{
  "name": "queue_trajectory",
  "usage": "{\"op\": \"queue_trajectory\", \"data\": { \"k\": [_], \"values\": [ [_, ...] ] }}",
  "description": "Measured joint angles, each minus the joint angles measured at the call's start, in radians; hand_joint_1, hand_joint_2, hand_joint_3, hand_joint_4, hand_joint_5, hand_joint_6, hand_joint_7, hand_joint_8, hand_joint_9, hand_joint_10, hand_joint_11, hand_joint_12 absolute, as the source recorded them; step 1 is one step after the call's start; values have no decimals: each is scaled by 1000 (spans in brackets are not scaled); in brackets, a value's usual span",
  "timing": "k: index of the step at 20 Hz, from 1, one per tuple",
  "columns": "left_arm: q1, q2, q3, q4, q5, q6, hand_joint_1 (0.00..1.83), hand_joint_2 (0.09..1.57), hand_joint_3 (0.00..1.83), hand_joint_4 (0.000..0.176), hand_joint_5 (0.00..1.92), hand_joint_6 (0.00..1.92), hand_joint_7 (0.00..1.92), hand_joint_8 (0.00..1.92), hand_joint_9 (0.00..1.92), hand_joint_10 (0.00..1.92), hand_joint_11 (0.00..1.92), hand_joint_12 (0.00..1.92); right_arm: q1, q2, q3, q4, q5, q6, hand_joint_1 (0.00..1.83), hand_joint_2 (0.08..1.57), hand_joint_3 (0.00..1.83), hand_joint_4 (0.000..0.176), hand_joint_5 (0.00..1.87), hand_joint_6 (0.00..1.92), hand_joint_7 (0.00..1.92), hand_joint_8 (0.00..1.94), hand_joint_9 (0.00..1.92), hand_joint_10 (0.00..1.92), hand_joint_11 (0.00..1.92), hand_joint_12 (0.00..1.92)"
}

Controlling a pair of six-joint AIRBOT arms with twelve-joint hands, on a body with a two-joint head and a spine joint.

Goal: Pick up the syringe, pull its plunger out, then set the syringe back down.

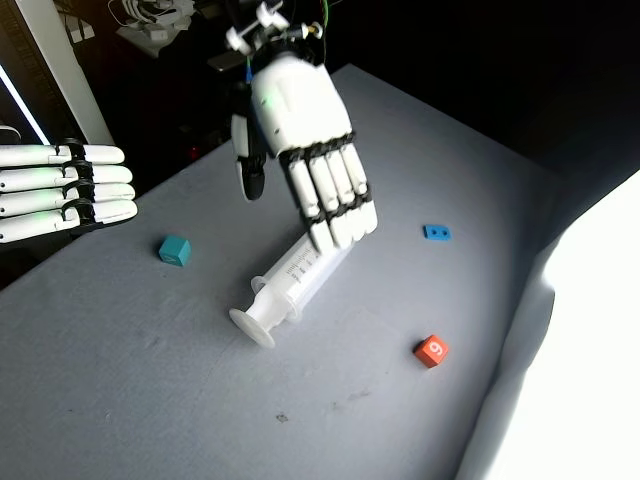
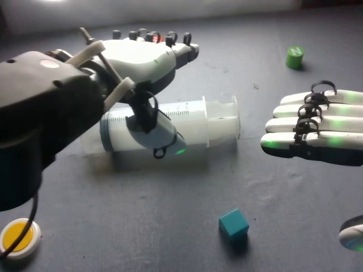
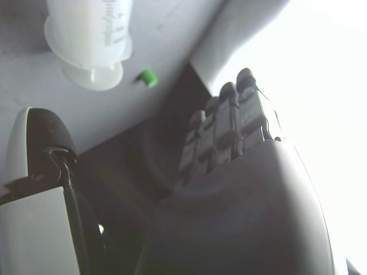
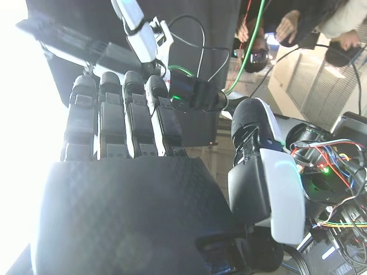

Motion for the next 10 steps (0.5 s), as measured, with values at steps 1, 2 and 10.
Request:
{"op": "queue_trajectory", "data": {
  "k": [1, 2, 10],
  "values": [
    [8, -22, 21, -9, -8, 0, 1059, 916, 2, 0, 84, 4, 106, 6, 122, 5, 0, 421, 0, 0, 0, 0, 0, 0, 143, 1200, 0, 0, 171, 6, 155, 5, 110, 5, 0, 184],
    [16, -35, 36, -15, -14, 1, 1036, 931, 7, 0, 77, 1, 97, 3, 118, 3, 0, 385, 0, 0, 0, 0, 0, 0, 96, 1210, 2, 0, 161, 2, 149, 2, 106, 4, 0, 183],
    [128, -143, 148, 27, -27, -72, 1074, 928, 2, 0, 68, 2, 106, 2, 154, 6, 0, 582, 0, 0, 3, 0, 3, 0, 82, 1211, 2, 0, 149, 3, 128, 3, 75, 7, 0, 170]
  ]
}}
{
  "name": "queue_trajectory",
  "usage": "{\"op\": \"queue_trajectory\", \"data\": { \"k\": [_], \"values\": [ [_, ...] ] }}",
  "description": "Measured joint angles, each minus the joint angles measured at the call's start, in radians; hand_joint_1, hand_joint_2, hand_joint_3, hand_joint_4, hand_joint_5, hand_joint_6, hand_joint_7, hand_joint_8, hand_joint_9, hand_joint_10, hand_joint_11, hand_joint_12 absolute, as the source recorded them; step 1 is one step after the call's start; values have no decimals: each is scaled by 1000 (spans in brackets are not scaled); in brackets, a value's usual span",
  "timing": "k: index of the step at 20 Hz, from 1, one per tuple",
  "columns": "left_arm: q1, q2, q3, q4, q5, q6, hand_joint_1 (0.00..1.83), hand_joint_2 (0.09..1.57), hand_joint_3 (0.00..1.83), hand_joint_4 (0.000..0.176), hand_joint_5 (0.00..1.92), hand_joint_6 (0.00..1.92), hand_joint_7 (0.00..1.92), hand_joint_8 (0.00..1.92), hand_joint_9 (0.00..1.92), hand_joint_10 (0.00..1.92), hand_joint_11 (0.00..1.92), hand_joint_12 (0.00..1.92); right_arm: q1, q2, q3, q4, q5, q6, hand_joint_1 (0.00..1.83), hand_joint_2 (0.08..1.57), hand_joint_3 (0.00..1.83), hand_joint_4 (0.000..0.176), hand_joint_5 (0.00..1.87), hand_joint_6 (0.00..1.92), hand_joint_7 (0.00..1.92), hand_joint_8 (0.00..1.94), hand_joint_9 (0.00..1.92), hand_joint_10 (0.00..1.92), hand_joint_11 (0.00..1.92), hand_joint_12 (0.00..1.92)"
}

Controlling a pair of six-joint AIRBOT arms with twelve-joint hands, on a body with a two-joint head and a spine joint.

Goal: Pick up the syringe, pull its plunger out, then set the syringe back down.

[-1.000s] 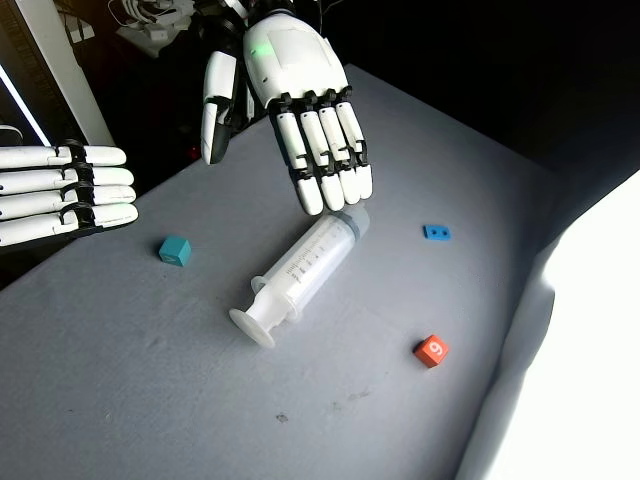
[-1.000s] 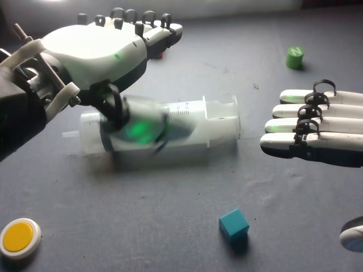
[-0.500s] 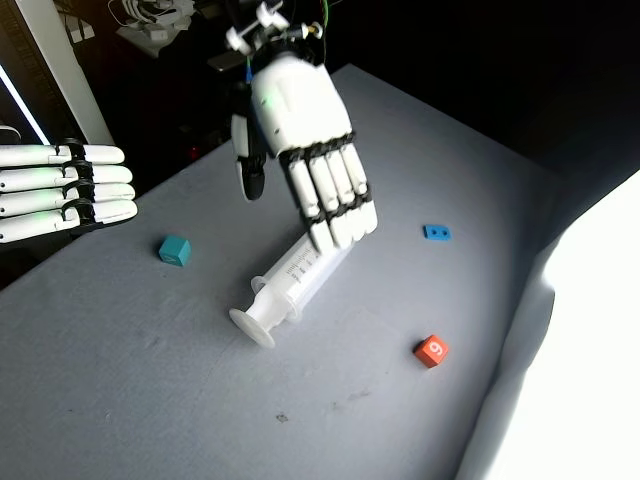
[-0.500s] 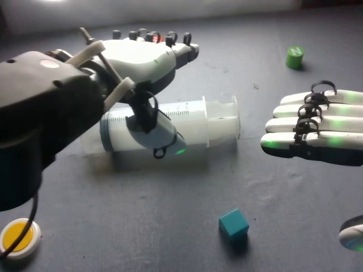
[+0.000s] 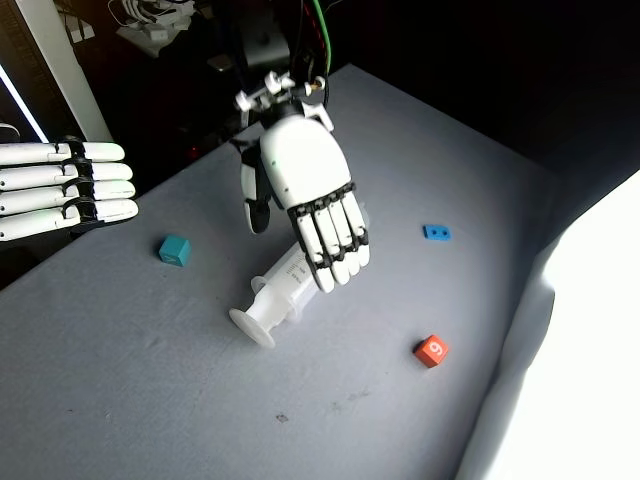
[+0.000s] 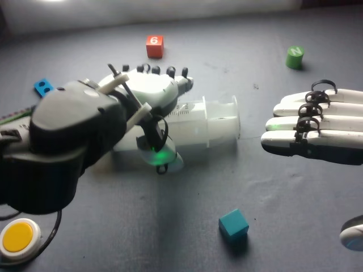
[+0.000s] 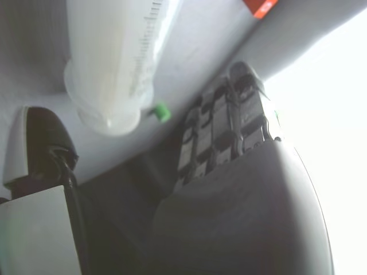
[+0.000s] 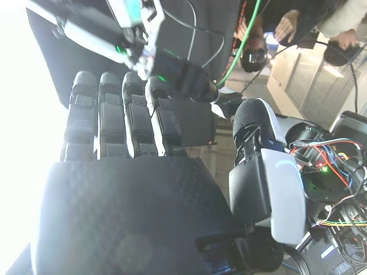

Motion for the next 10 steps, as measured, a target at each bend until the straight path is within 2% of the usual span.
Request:
{"op": "queue_trajectory", "data": {
  "k": [3, 6, 7, 8, 10],
  "values": [
    [18, -15, 33, 28, 7, -19, 1085, 898, 0, 0, 100, 10, 125, 6, 159, 6, 0, 538, 0, 0, 6, 0, 6, 0, 94, 1208, 0, 0, 170, 9, 149, 8, 93, 12, 0, 167],
    [38, -23, 66, 47, 0, -35, 1030, 987, 15, 0, 67, 0, 90, 0, 136, 1, 0, 526, 0, 0, 10, 3, 6, 0, 102, 1204, 0, 0, 200, 9, 197, 8, 145, 19, 0, 322],
    [45, -30, 76, 62, -3, -44, 1043, 997, 12, 0, 79, 4, 109, 6, 144, 4, 0, 543, 0, 0, 10, 11, 6, 0, 120, 1210, 2, 0, 188, 2, 183, 2, 125, 8, 0, 245],
    [53, -35, 86, 73, -2, -56, 1049, 984, 4, 0, 115, 14, 144, 14, 176, 14, 0, 633, 0, 0, 10, 39, 6, 1, 123, 1203, 0, 0, 191, 2, 179, 1, 121, 5, 0, 274],
    [61, -46, 106, 81, 3, -73, 1062, 991, 5, 0, 109, 7, 129, 4, 168, 8, 0, 615, 8, -2, 10, 131, 0, 6, 134, 1204, 0, 0, 176, 3, 167, 2, 109, 2, 0, 214]
  ]
}}
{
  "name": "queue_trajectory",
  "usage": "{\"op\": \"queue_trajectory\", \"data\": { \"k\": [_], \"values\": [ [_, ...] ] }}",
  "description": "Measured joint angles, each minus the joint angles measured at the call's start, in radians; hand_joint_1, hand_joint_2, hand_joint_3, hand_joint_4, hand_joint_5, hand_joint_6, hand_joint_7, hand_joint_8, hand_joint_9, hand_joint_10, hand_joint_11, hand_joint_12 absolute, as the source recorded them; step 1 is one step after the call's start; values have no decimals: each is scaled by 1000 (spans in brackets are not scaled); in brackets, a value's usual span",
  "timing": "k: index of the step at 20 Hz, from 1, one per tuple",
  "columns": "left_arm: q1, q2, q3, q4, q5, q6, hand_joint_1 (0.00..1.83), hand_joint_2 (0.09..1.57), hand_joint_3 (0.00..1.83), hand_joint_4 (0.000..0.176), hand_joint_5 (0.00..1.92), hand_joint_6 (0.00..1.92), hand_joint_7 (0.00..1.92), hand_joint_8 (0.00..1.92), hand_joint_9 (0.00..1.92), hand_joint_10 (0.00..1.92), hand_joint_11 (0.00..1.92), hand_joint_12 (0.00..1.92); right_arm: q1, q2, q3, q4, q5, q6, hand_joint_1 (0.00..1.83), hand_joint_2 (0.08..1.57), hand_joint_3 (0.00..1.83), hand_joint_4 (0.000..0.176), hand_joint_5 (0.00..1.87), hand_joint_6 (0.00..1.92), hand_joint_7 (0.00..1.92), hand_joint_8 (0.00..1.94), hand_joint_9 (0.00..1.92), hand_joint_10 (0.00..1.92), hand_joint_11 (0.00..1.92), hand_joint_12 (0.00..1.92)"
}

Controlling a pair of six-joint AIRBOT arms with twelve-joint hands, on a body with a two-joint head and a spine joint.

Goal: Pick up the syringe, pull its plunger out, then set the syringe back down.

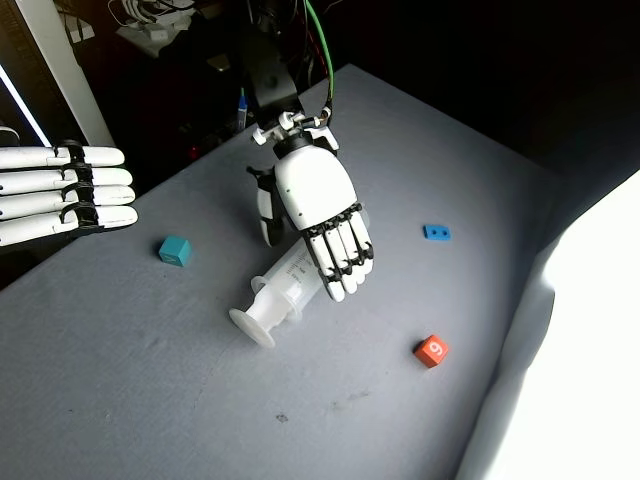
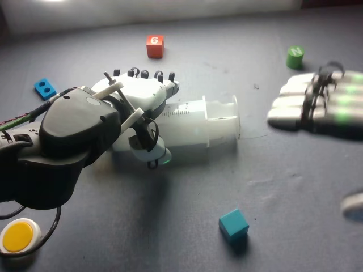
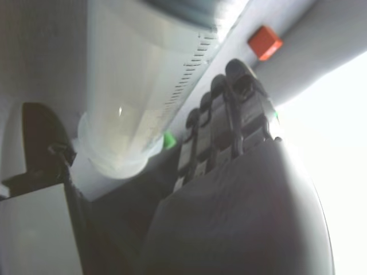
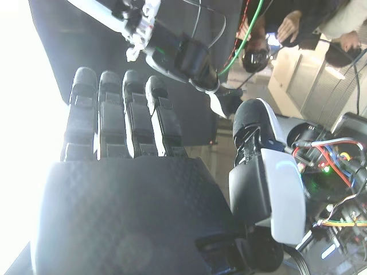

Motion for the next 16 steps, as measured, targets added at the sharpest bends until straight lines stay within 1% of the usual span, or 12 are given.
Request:
{"op": "queue_trajectory", "data": {
  "k": [1, 3, 5, 7, 9, 10, 11, 12, 13, 14, 15, 16],
  "values": [
    [5, -10, 13, 16, 1, -2, 1087, 996, 5, 0, 159, 19, 194, 21, 231, 26, 0, 726, 10, -1, 0, 57, -3, 8, 86, 1207, 14, 0, 174, 2, 201, 2, 193, 0, 5, 461],
    [20, -20, 24, 30, 1, -22, 1076, 987, 0, 0, 175, 18, 217, 20, 251, 27, 0, 772, 31, 0, 0, 139, -21, 26, 100, 1203, 7, 0, 208, 16, 201, 4, 149, 0, 0, 362],
    [40, -33, 39, 37, 0, -47, 924, 1046, 25, 0, 174, 13, 232, 20, 268, 28, 0, 781, 50, 0, 2, 190, -65, 37, 148, 1205, 4, 0, 201, 7, 217, 5, 150, 3, 0, 291],
    [48, -37, 43, 55, -2, -52, 894, 1138, 15, 0, 285, 29, 373, 32, 380, 47, 0, 891, 60, 0, 2, 215, -114, 56, 120, 1207, 1, 0, 233, 9, 221, 2, 151, 2, 0, 376],
    [56, -46, 50, 74, -9, -60, 894, 1144, 9, 0, 301, 24, 390, 25, 394, 44, 0, 916, 78, -1, 2, 247, -152, 70, 121, 1207, 1, 0, 238, 10, 221, 1, 148, 1, 0, 379],
    [56, -46, 50, 74, -11, -61, 771, 1315, 37, 0, 449, 66, 557, 75, 539, 111, 0, 1126, 94, 0, 4, 282, -176, 72, 63, 1205, 1, 0, 220, 2, 224, 1, 152, 2, 0, 309],
    [60, -46, 50, 87, -14, -58, 722, 1403, 13, 0, 518, 71, 636, 90, 588, 194, 0, 1258, 107, -1, 6, 315, -202, 73, 63, 1198, 0, 0, 229, 4, 243, 5, 175, 9, 0, 360],
    [63, -46, 50, 95, -23, -58, 894, 1407, 14, 0, 484, 1372, 695, 312, 581, 586, 130, 1369, 116, 0, 6, 346, -226, 73, 50, 1206, 2, 0, 218, 1, 242, 3, 181, 10, 0, 377],
    [64, -46, 50, 95, -27, -58, 1145, 1322, 0, 0, 661, 1236, 624, 1732, 618, 1391, 378, 1663, 119, 0, 13, 370, -260, 53, 100, 1211, 1, 0, 215, 0, 222, 1, 169, 4, 0, 338],
    [64, -47, 50, 95, -29, -59, 1169, 1301, 0, 0, 721, 1148, 623, 1783, 621, 1533, 396, 1697, 119, -1, 13, 381, -282, 30, 102, 1210, 1, 0, 223, 3, 226, 4, 167, 4, 0, 324],
    [64, -47, 50, 90, -28, -62, 1169, 1301, 0, 0, 721, 1148, 623, 1783, 621, 1533, 396, 1697, 119, -1, 13, 388, -309, 6, 102, 1210, 1, 0, 223, 3, 226, 4, 167, 4, 0, 324],
    [65, -50, 50, 83, -28, -64, 1163, 1314, 3, 0, 703, 1171, 591, 1844, 618, 1697, 448, 1746, 119, -1, 13, 391, -325, -3, 112, 1211, 1, 0, 231, 6, 234, 7, 173, 6, 0, 325]
  ]
}}
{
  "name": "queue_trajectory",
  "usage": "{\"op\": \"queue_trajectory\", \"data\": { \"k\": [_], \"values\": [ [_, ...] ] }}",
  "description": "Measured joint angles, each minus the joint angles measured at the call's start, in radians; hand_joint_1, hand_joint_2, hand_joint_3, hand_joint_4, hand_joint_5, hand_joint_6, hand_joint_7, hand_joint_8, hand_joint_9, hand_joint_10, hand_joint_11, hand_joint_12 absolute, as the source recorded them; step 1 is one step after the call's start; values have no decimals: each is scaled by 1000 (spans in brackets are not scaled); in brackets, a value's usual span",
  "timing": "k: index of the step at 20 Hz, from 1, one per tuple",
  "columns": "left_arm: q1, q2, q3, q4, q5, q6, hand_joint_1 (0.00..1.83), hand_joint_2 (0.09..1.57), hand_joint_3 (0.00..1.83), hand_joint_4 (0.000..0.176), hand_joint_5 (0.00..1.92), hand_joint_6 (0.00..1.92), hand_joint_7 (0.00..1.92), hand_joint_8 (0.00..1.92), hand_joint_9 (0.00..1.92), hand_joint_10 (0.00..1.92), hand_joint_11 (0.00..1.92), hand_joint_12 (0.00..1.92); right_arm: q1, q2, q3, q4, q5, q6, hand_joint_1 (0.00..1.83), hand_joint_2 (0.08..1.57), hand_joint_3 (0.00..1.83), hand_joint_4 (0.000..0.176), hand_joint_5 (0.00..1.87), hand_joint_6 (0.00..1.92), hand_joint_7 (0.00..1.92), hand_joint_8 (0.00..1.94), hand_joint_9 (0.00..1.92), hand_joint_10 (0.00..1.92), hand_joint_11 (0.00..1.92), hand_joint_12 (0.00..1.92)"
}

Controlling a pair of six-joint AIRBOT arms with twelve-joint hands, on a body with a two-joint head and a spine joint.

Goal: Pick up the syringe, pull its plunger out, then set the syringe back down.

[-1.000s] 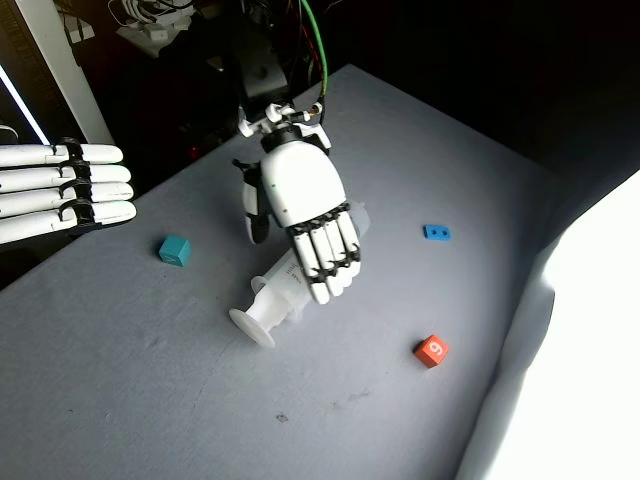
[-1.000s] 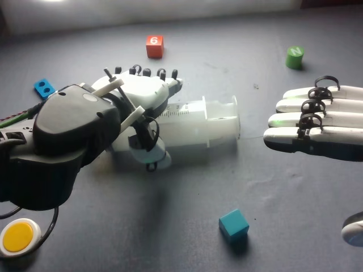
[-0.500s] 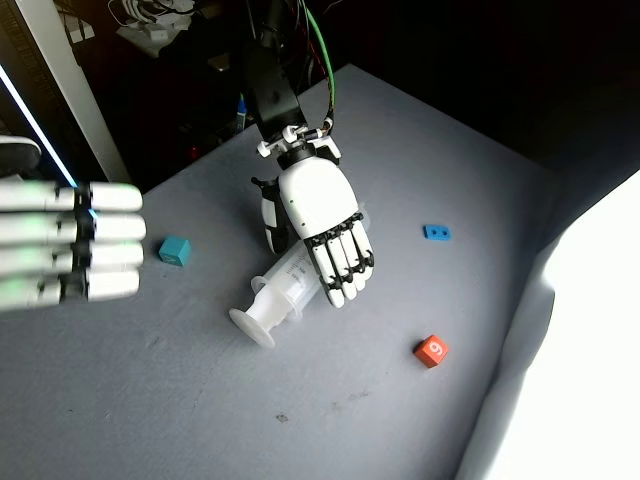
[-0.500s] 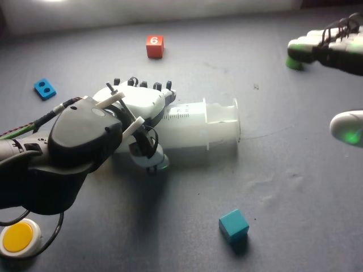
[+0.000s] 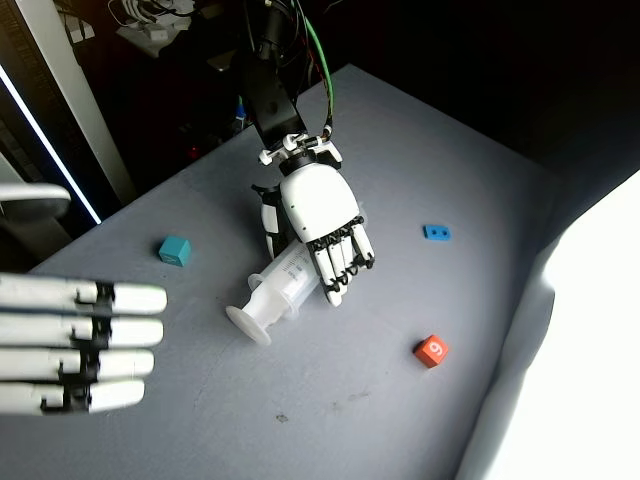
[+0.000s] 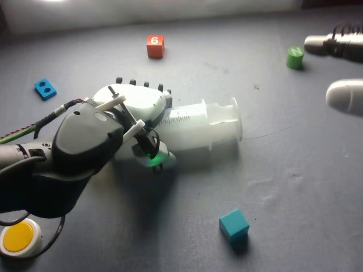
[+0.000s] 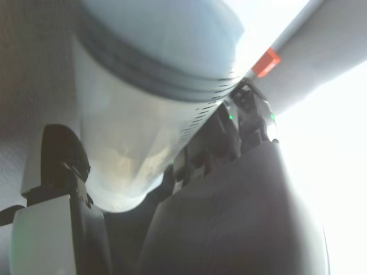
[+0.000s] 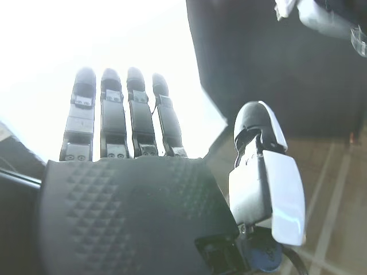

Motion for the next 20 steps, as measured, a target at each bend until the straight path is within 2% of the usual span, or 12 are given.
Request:
{"op": "queue_trajectory", "data": {
  "k": [1, 3, 6, 7, 9, 10, 11, 13, 14, 16, 17, 20],
  "values": [
    [2, -4, 0, -11, -2, -12, 1174, 1301, 0, 0, 702, 1184, 640, 1789, 633, 1665, 487, 1716, 0, -3, 0, 11, -11, -15, 142, 1203, 0, 0, 244, 8, 252, 8, 193, 11, 0, 409],
    [3, -7, 0, -11, -3, -12, 1182, 1288, 0, 0, 718, 1174, 664, 1751, 641, 1563, 496, 1634, 0, -5, 0, 46, -15, -15, 127, 1213, 2, 0, 239, 2, 233, 2, 177, 2, 0, 359],
    [-1, -7, -2, -12, -4, -13, 1188, 1279, 0, 0, 729, 1172, 687, 1725, 654, 1563, 526, 1658, 1, -5, 2, 79, -6, -16, 100, 1212, 2, 0, 256, 3, 257, 4, 206, 9, 0, 476],
    [-7, -6, -6, -19, 0, -11, 1182, 1288, 1, 0, 729, 1165, 649, 1770, 619, 1608, 472, 1686, 1, -6, 2, 88, 1, -13, 161, 1206, 0, 0, 219, 3, 223, 4, 172, 6, 0, 375],
    [-21, 3, -18, -26, 26, -3, 1180, 1291, 1, 0, 723, 1180, 646, 1774, 613, 1619, 455, 1693, 3, -10, 2, 93, 9, 8, 226, 1188, 0, 0, 235, 8, 240, 8, 187, 11, 0, 413],
    [-31, 10, -28, -29, 43, 0, 1282, 1306, 1, 0, 670, 1244, 596, 1760, 563, 1695, 404, 1708, 3, -13, 2, 92, 11, 13, 290, 1166, 0, 0, 261, 12, 259, 8, 203, 13, 0, 470],
    [-42, 16, -38, -34, 53, 6, 1282, 1306, 1, 0, 670, 1244, 596, 1760, 563, 1695, 404, 1708, 6, -16, 2, 91, 10, 13, 290, 1166, 0, 0, 261, 12, 259, 8, 203, 13, 0, 470],
    [-67, 33, -63, -45, 57, 16, 1176, 1306, 0, 0, 701, 1243, 619, 1799, 580, 1678, 410, 1740, 21, -25, 26, 50, 2, 27, 316, 1151, 0, 0, 217, 2, 211, 0, 164, 4, 0, 400],
    [-86, 43, -77, -63, 57, 28, 1189, 1276, 0, 0, 748, 1182, 676, 1712, 593, 1645, 437, 1790, 34, -30, 40, 32, -7, 27, 489, 1037, 0, 0, 50, 1, 69, 0, 41, 1, 0, 42],
    [-114, 65, -101, -92, 55, 41, 1179, 1287, 2, 0, 729, 1217, 647, 1747, 555, 1672, 403, 1851, 65, -57, 72, 32, -46, 14, 857, 966, 0, 0, 1, 0, 3, 0, 1, 0, 0, 1],
    [-128, 72, -113, -111, 53, 45, 1158, 1292, 3, 0, 705, 1277, 656, 1714, 565, 1626, 409, 1823, 73, -71, 88, 24, -67, 13, 1047, 933, 0, 0, 0, 0, 14, 5, 10, 4, 0, 0],
    [-168, 104, -142, -150, 51, 78, 1160, 1295, 1, 0, 686, 1287, 672, 1708, 563, 1647, 380, 1870, 109, -113, 114, -5, -113, 9, 1100, 1021, 0, 0, 39, 17, 103, 41, 73, 31, 0, 0]
  ]
}}
